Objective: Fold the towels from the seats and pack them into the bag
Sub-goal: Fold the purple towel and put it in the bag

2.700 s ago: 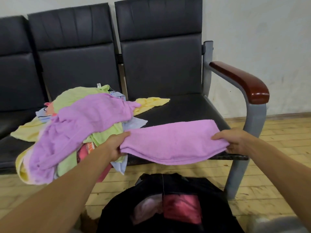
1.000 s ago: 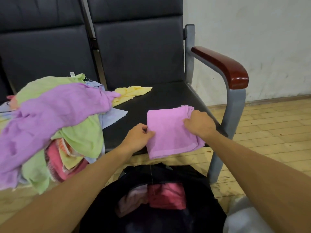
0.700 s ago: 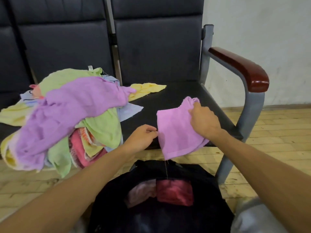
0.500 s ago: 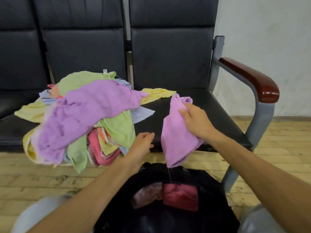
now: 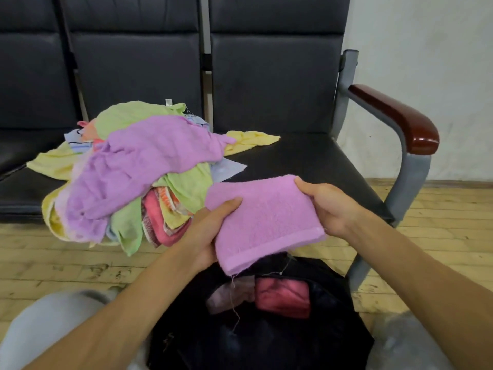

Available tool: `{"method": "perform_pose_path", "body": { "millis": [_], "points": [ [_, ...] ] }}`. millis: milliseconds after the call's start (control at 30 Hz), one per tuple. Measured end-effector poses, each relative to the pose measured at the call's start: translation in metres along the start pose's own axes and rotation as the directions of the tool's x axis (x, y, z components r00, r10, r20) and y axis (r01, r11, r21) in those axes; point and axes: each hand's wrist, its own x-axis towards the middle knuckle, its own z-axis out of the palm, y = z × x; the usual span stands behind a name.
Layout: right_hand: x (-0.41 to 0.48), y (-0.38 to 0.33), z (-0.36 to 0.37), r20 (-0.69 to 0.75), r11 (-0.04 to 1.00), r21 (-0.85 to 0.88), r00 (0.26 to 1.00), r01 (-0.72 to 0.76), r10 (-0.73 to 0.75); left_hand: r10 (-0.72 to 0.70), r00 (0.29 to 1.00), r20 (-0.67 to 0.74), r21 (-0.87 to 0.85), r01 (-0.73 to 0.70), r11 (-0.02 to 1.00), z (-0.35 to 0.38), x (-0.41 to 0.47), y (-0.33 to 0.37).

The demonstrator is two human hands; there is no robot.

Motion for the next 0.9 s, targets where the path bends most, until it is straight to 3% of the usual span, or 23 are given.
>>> {"method": "perform_pose_path", "body": {
  "millis": [133, 367, 567, 900],
  "points": [
    [-0.006, 0.019, -0.009, 0.113, 0.989, 0.031, 0.984, -0.146, 0.141, 0.072, 0.995, -0.067, 0.145, -0.062, 0.987, -0.003, -0.007, 0.003],
    [-0.009, 0.033, -0.022, 0.114, 0.984, -0.052, 0.978, -0.17, 0.175, 0.007, 0.997, 0.071, 0.34, -0.031, 0.94, -0.009, -0.009, 0.013],
    [-0.006, 0.037, -0.031, 0.109, 0.98, 0.129, 0.985, -0.151, 0.137, -0.007, 0.996, 0.092, 0.291, -0.02, 0.956, -0.011, -0.006, 0.018],
    [-0.012, 0.027, -0.032, 0.24, 0.98, 0.191, 0.971, -0.047, 0.0, 0.071, 0.981, 0.18, 0.252, -0.116, 0.961, -0.017, -0.006, 0.025]
  ]
}}
